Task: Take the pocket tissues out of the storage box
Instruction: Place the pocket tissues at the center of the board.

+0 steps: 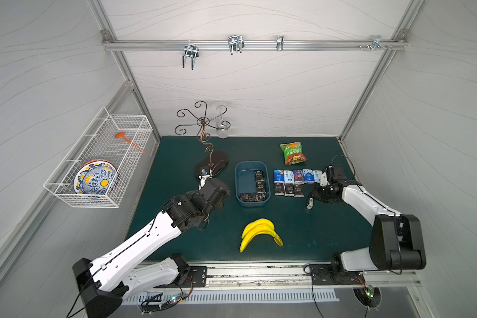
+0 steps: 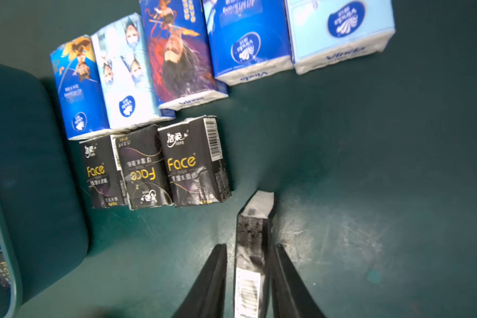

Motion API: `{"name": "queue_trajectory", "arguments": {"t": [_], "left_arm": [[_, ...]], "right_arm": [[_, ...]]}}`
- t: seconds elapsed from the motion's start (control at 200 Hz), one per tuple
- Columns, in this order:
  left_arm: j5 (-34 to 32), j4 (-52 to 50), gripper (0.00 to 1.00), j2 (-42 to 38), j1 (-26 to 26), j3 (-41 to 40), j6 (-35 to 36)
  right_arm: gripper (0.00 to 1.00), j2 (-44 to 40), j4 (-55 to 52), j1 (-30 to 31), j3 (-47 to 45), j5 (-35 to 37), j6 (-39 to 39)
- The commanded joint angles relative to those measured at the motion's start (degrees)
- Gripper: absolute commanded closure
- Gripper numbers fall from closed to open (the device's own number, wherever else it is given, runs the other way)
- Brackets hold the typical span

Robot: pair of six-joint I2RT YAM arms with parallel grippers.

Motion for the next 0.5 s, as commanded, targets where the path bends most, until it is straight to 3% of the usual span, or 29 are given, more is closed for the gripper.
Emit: {"name": "queue_trajectory", "arguments": {"t": [0.0,0.355,0.495], "left_arm": [[0.17,1.92,0.57,-0.89,-0.11,2.92,0.35],[0.66,1.72,0.57,-0.95,-0.08,3.31,0.17],[0.9,1.81,0.57,-0.85,-0.12,3.2,-0.05]], "right_arm": [[0.66,0.31,-0.99,0.28,-0.3,-0.02,-0.16],[0.75,3.65,0.04,1.16,-1.04,0.92,-0.77],[0.7,2.93,-0.8,3.87,-0.12,3.72,-0.34]]}}
